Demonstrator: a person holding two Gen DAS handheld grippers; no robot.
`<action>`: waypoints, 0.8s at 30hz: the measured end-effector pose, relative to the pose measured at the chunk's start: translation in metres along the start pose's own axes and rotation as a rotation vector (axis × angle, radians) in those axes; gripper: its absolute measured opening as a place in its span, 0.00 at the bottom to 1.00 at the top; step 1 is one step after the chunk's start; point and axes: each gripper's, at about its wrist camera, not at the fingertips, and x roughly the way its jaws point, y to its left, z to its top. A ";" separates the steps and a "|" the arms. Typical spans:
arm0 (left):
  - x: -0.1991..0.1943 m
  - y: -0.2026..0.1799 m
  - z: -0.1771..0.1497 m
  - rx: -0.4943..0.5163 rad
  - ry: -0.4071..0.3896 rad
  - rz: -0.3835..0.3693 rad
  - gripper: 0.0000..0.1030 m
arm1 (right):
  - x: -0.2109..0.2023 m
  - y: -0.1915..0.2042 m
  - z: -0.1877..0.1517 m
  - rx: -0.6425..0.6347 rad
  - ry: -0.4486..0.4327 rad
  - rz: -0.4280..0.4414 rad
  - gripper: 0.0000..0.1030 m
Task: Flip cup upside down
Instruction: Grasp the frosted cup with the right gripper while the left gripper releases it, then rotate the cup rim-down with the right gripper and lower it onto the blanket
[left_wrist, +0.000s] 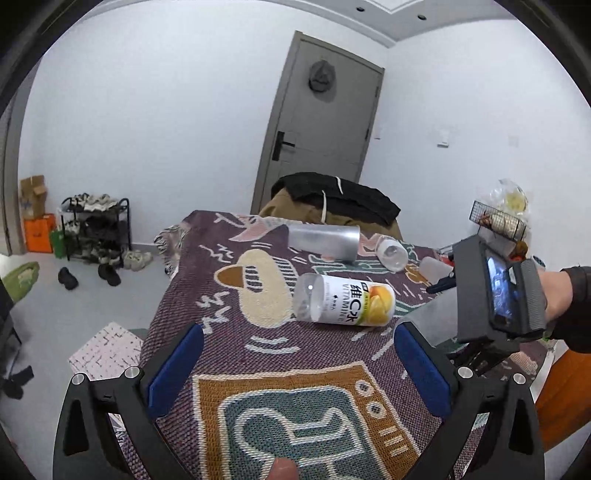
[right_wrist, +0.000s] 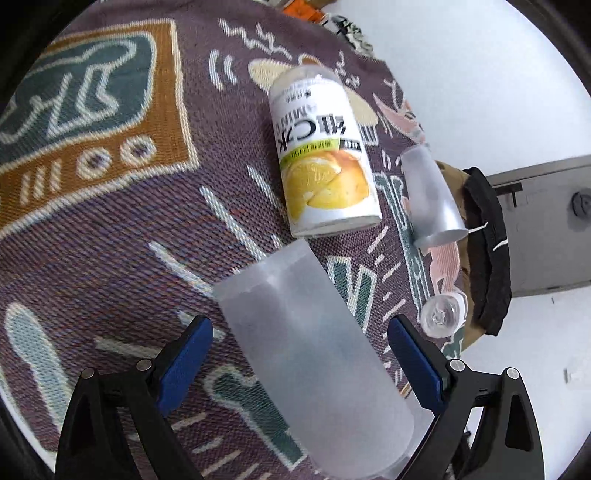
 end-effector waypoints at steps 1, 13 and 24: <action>-0.001 0.002 -0.001 -0.009 -0.001 -0.007 1.00 | 0.004 -0.001 -0.001 -0.003 0.015 0.005 0.87; -0.002 0.004 0.000 -0.033 -0.004 -0.034 1.00 | -0.016 -0.010 -0.003 0.065 -0.019 0.029 0.69; -0.004 -0.007 -0.002 -0.045 -0.005 -0.049 1.00 | -0.074 -0.044 -0.038 0.424 -0.233 0.067 0.65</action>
